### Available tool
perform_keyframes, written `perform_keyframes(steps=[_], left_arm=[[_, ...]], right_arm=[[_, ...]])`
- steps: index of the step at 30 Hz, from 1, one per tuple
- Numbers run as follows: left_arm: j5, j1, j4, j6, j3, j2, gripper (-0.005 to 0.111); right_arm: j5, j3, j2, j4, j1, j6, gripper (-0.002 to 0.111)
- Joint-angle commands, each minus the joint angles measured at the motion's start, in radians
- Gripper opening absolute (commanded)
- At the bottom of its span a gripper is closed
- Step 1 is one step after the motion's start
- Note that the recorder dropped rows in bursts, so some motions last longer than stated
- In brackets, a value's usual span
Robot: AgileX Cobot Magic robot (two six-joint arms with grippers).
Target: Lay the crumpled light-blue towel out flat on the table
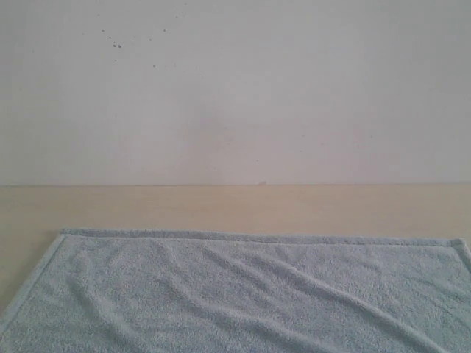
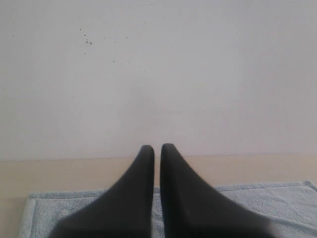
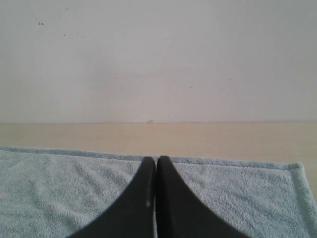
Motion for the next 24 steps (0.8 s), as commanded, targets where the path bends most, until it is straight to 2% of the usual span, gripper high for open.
perform_keyframes(steps=[1, 24], left_arm=[[0.009, 0.000, 0.005, -0.012, 0.002, -0.004, 0.004], [0.009, 0.000, 0.005, -0.012, 0.002, -0.004, 0.004]], right_arm=[[0.000, 0.000, -0.006, -0.006, 0.000, -0.003, 0.000], [-0.024, 0.000, -0.006, -0.006, 0.000, -0.003, 0.000]])
